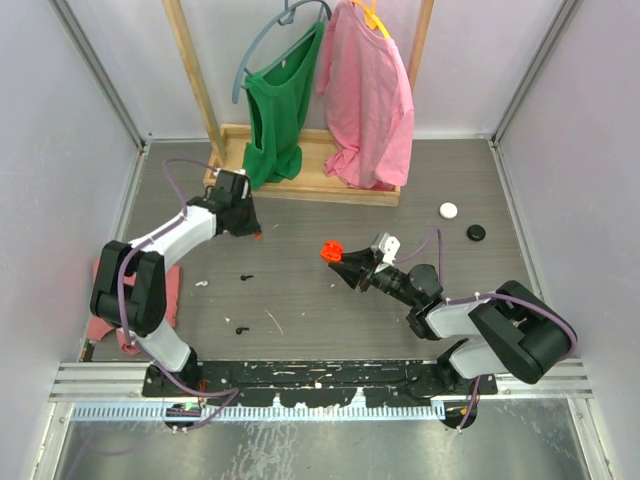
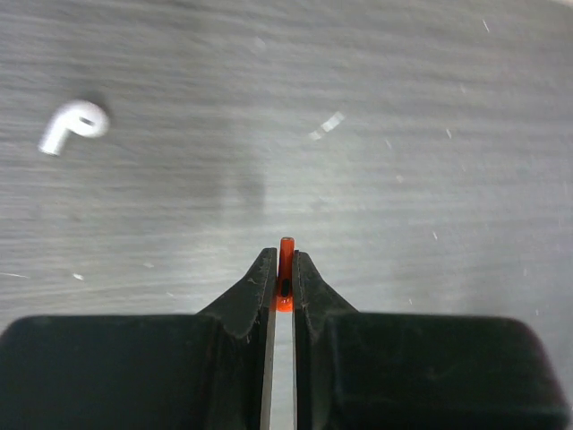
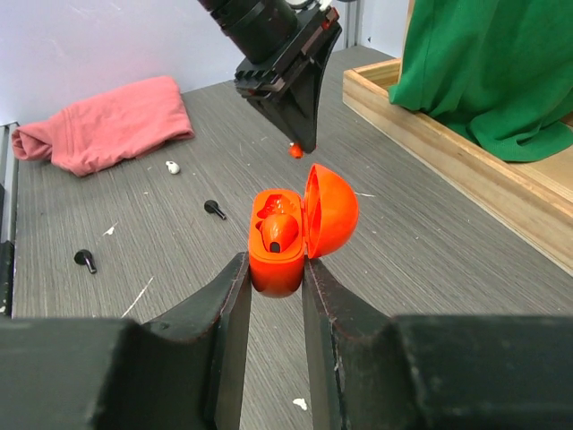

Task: Insert the wireless bluetooth earbuds into the charging case
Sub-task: Pick up the earbud from the center of the board, then place the earbud at the center of the board.

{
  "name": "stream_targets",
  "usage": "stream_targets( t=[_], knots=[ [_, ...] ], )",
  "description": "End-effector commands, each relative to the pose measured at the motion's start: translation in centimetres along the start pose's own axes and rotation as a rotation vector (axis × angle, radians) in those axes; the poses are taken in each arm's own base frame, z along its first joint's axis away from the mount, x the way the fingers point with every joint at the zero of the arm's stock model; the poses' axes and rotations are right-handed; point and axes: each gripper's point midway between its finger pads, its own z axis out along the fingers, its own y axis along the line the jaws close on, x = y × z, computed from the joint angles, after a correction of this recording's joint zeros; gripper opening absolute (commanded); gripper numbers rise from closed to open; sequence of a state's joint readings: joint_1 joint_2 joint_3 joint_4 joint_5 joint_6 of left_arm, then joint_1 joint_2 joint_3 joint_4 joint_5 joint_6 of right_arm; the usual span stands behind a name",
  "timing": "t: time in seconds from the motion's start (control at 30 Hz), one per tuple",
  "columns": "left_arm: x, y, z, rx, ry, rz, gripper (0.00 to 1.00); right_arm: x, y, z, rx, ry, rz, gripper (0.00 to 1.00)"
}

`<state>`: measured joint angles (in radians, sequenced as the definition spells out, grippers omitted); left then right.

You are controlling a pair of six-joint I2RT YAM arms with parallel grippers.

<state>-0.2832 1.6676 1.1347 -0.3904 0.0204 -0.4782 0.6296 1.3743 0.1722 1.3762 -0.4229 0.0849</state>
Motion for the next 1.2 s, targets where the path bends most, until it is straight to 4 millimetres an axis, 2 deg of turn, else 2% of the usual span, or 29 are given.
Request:
stream_targets(
  t=[0.0, 0.23, 0.53, 1.0, 1.17],
  knots=[
    [2.5, -3.1, -1.8, 0.072, 0.023, 0.099, 0.09, -3.3, -0.2, 0.5, 0.01, -0.114, -0.056, 0.01],
    [8.0, -7.6, -2.5, 0.155, 0.073, 0.261, 0.09, -3.3, -0.6, 0.3, 0.039, -0.117, -0.062, 0.01],
    [13.5, -9.6, -1.9, 0.161, 0.137, 0.385, 0.11, -3.2, -0.8, 0.2, 0.049, -0.115, -0.063, 0.01],
    [16.9, -8.7, -0.5, 0.054, 0.194, 0.467, 0.13, -3.1, -0.6, 0.3, 0.036, -0.111, -0.061, 0.01],
    [16.9, -8.3, -0.5, 0.024, 0.189, 0.465, 0.23, -3.2, -0.5, 0.4, 0.031, -0.112, -0.058, 0.01]
  ],
)
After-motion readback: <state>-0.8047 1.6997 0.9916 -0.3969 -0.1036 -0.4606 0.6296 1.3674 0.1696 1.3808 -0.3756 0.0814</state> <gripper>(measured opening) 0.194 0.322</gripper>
